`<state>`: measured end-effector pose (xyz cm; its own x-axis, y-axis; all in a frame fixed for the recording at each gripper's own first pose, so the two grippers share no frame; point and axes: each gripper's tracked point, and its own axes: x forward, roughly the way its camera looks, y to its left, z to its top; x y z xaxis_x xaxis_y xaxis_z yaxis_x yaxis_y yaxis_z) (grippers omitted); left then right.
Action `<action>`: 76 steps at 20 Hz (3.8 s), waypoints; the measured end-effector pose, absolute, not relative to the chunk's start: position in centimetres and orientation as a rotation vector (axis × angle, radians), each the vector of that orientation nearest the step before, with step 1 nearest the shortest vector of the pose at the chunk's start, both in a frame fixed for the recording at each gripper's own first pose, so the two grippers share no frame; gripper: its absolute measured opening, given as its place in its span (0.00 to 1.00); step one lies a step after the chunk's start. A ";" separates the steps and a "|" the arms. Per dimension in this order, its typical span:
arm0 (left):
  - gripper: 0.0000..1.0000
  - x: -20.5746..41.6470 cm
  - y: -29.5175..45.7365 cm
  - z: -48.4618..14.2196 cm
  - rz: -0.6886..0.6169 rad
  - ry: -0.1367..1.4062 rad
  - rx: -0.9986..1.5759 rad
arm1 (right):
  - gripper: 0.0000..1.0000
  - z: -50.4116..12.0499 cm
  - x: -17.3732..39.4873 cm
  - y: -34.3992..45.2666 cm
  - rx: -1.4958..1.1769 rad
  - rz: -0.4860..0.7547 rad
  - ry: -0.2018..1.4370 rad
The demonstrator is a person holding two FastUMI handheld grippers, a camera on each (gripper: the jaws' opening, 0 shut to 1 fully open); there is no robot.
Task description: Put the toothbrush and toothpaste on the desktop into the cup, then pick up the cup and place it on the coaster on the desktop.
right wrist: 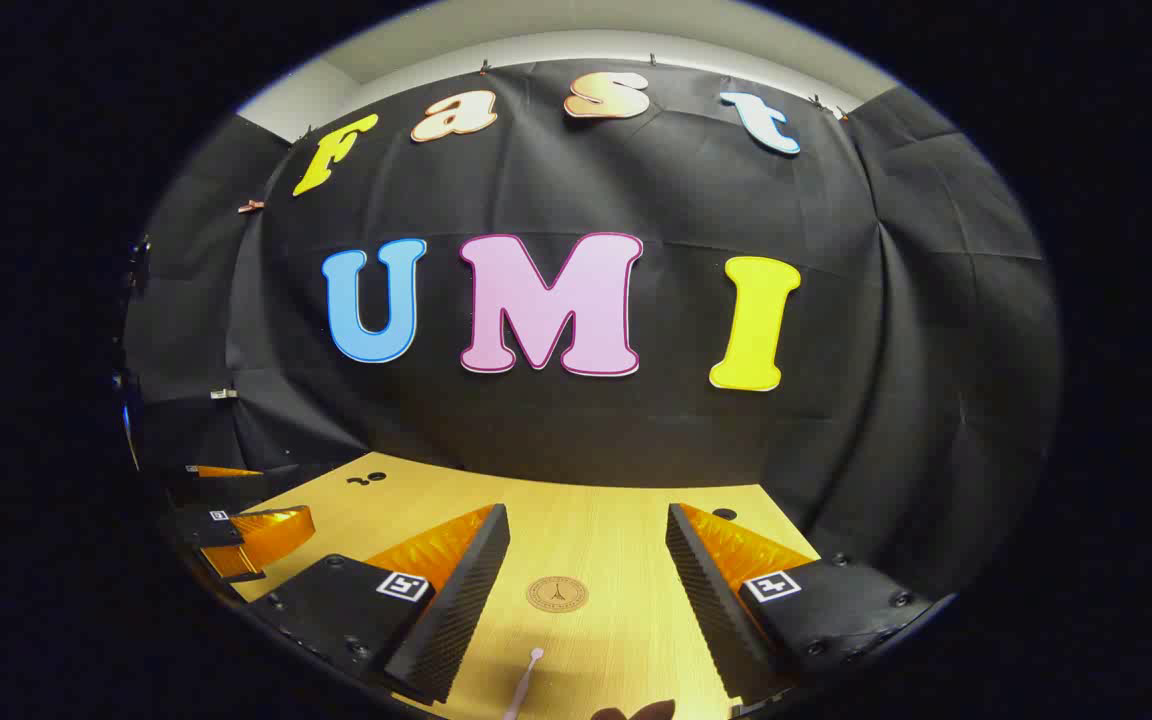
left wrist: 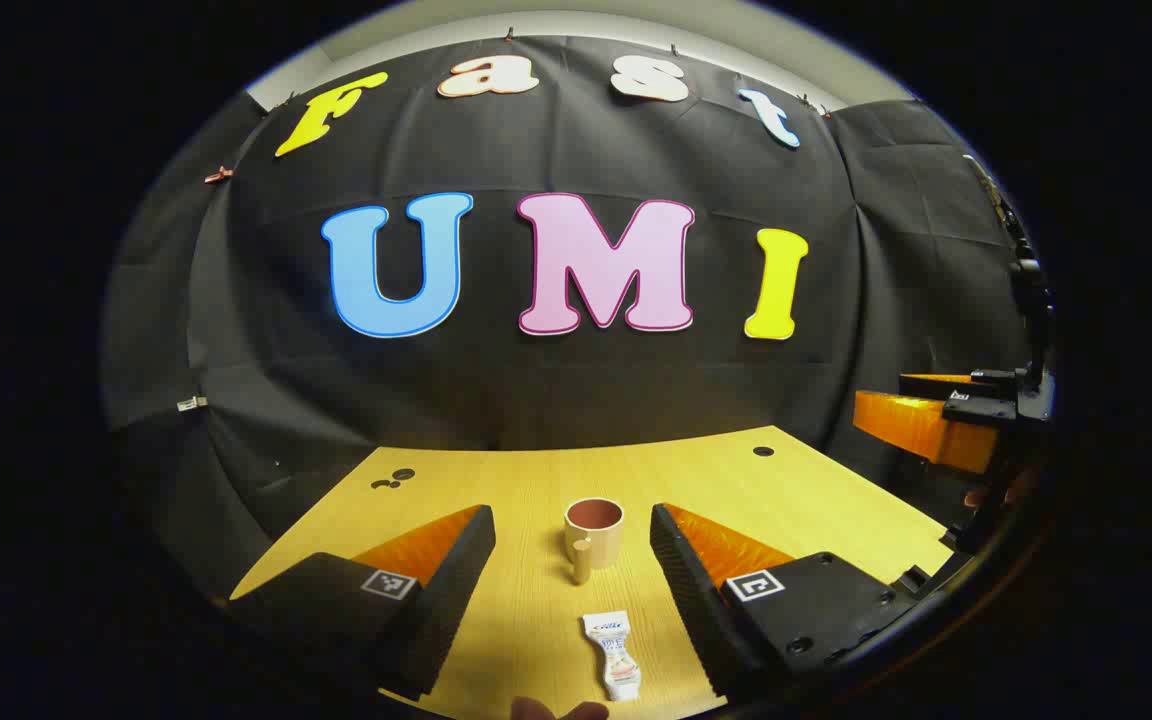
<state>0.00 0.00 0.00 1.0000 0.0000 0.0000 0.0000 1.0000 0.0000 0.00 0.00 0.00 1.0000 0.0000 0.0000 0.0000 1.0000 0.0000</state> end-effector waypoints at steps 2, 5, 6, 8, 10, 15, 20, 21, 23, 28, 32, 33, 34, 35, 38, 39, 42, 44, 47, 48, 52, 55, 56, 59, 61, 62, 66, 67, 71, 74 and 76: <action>0.96 0.0 0.0 0.0 0.002 -0.001 0.004 | 0.97 -0.1 0.1 0.0 -0.001 -0.004 0.000; 0.96 0.0 0.1 -0.2 0.003 0.002 0.008 | 0.97 -0.3 -0.1 0.0 -0.001 -0.005 0.002; 0.96 0.0 0.1 -0.3 0.003 0.007 0.008 | 0.97 -0.4 -0.1 0.0 -0.002 -0.004 0.006; 0.96 -0.2 0.1 -0.4 0.006 0.015 0.006 | 0.97 -0.6 -0.2 0.2 -0.006 -0.002 0.009; 0.96 -0.2 0.1 -0.8 0.006 0.025 0.002 | 0.97 -0.7 -0.3 0.2 -0.008 0.001 0.011; 0.96 -0.4 0.0 -1.6 0.003 0.044 -0.002 | 0.97 -1.2 -0.5 0.3 -0.010 0.002 0.023; 0.97 0.2 -2.0 -7.7 -0.052 0.255 0.012 | 0.97 -2.3 -0.9 0.2 -0.013 0.002 0.052; 0.97 0.2 -2.5 -9.4 -0.068 0.311 0.011 | 0.97 -2.6 -1.1 0.1 -0.016 0.001 0.059; 0.93 0.5 -2.9 -12.7 -0.073 0.414 0.011 | 0.97 -3.2 -1.3 -0.4 -0.021 -0.001 0.076; 0.97 2.7 -3.7 -19.5 -0.046 0.601 -0.005 | 0.97 -4.5 -2.1 -2.4 -0.029 -0.017 0.117; 0.96 4.6 -4.3 -23.0 -0.037 0.716 -0.023 | 0.97 -5.1 -2.1 -4.2 -0.025 -0.028 0.138; 0.92 4.9 -4.3 -23.7 -0.029 0.736 -0.024 | 0.97 -5.2 -1.9 -4.8 -0.027 -0.029 0.142; 0.90 5.3 -4.2 -24.1 -0.020 0.754 -0.021 | 0.97 -5.3 -1.8 -5.1 -0.028 -0.030 0.146; 0.89 5.6 -4.2 -24.5 -0.011 0.768 -0.014 | 0.97 -5.4 -1.6 -5.6 -0.028 -0.030 0.149; 0.88 6.7 -3.8 -25.4 0.025 0.811 0.023 | 0.97 -6.0 -0.9 -6.7 -0.023 -0.025 0.164; 0.86 6.8 -3.8 -25.7 0.037 0.831 0.028 | 0.97 -6.2 -0.6 -6.9 -0.023 -0.022 0.171; 0.81 6.4 -4.5 -26.6 0.061 0.896 -0.020 | 0.97 -7.1 0.0 -7.4 -0.015 -0.009 0.191; 0.76 6.6 -4.9 -26.8 0.056 0.903 -0.045 | 0.97 -7.4 0.3 -7.6 0.000 -0.004 0.199; 0.65 6.8 -5.3 -26.9 0.017 0.918 -0.045 | 0.97 -8.5 0.4 -7.3 0.022 0.001 0.231; 0.66 6.8 -5.3 -26.9 -0.001 0.921 -0.027 | 0.97 -8.8 0.5 -7.3 0.028 0.000 0.241; 0.37 7.3 -5.6 -26.9 -0.031 0.947 -0.005 | 0.97 -10.1 -0.2 -6.1 0.053 0.012 0.308; 0.26 7.4 -5.5 -26.7 -0.044 0.937 0.002 | 0.97 -12.2 -0.9 -4.7 0.074 0.018 0.384; 0.24 7.0 -4.9 -26.6 -0.029 0.930 0.001 | 0.96 -12.8 -1.1 -4.1 0.079 0.020 0.406; 0.22 4.9 -3.9 -25.0 -0.036 0.869 -0.045 | 0.96 -15.2 -2.0 -2.3 0.078 0.029 0.484; 0.22 3.2 -3.0 -24.3 -0.057 0.861 -0.066 | 0.96 -17.0 -2.6 -1.2 0.079 0.035 0.545; 0.22 2.4 -2.4 -23.8 -0.066 0.856 -0.070 | 0.96 -17.9 -2.7 -0.4 0.078 0.035 0.573; 0.22 -0.2 0.4 -22.1 -0.071 0.826 -0.085 | 0.96 -21.6 -2.7 2.5 0.044 0.041 0.669; 0.22 -0.9 1.1 -21.7 -0.072 0.818 -0.097 | 0.96 -22.5 -2.7 3.2 0.033 0.044 0.695; 0.22 -2.2 3.7 -20.7 -0.065 0.787 -0.133 | 0.97 -26.4 -2.3 4.8 0.007 0.039 0.821; 0.22 -2.9 5.4 -20.4 -0.052 0.768 -0.127 | 0.97 -28.3 -1.6 5.7 0.004 0.039 0.892; 0.21 -3.1 6.4 -20.5 -0.047 0.758 -0.115 | 0.97 -29.7 -1.2 5.8 -0.015 0.025 0.943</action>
<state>-3.08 6.41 -20.47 0.7253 -0.0837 -0.6833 0.0007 0.9927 -0.1209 -1.23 5.84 -29.70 0.5873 0.0152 -0.8093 -0.0281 0.9996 -0.0016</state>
